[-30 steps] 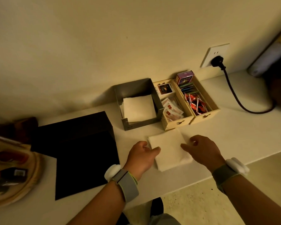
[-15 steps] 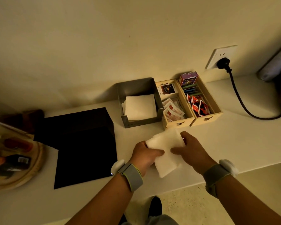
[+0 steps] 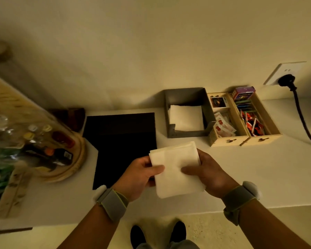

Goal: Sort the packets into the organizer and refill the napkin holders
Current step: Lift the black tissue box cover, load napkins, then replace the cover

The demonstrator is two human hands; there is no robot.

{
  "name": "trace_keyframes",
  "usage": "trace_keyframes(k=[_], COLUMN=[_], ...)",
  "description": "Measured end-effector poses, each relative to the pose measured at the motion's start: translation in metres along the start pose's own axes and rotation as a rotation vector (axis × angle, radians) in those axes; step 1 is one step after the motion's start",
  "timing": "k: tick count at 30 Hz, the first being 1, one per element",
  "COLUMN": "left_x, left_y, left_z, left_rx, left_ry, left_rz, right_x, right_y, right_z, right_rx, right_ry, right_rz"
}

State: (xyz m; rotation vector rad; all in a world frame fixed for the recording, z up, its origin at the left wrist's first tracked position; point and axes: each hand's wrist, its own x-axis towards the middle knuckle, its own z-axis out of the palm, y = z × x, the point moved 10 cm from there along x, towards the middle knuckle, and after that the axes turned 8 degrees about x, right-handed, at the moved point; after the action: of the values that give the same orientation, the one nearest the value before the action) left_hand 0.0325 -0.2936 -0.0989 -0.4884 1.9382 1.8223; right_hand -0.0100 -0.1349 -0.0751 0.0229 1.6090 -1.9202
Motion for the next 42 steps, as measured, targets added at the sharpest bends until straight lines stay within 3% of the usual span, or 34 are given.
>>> trace_keyframes(k=[6, 12, 18, 22, 26, 33, 42], left_x=[-0.018, -0.018, -0.008, -0.004, 0.001, 0.008, 0.011], left_y=[-0.013, -0.022, -0.007, 0.009, 0.025, 0.024, 0.023], left_z=[-0.077, -0.138, -0.170, -0.176, -0.169, -0.162, -0.153], left_rx=[-0.134, -0.086, 0.089, 0.259, 0.505, 0.717, 0.769], left_ry=[0.158, 0.333, 0.481, 0.564, 0.574, 0.531, 0.481], left_rz=[0.020, 0.018, 0.076, 0.161, 0.286, 0.255, 0.232], right_x=[0.032, 0.060, 0.075, 0.080, 0.083, 0.086, 0.081], right_y=[0.022, 0.035, 0.020, 0.009, 0.003, 0.009, 0.013], right_z=[0.061, 0.085, 0.089, 0.099, 0.111, 0.113, 0.108], right_rx=[0.023, -0.061, -0.461, -0.630, -0.814, -0.997, -1.048], right_ry=[-0.031, 0.167, 0.377, 0.393, 0.384, 0.337, 0.320], right_rz=[0.078, 0.071, -0.051, -0.168, -0.250, -0.221, -0.184])
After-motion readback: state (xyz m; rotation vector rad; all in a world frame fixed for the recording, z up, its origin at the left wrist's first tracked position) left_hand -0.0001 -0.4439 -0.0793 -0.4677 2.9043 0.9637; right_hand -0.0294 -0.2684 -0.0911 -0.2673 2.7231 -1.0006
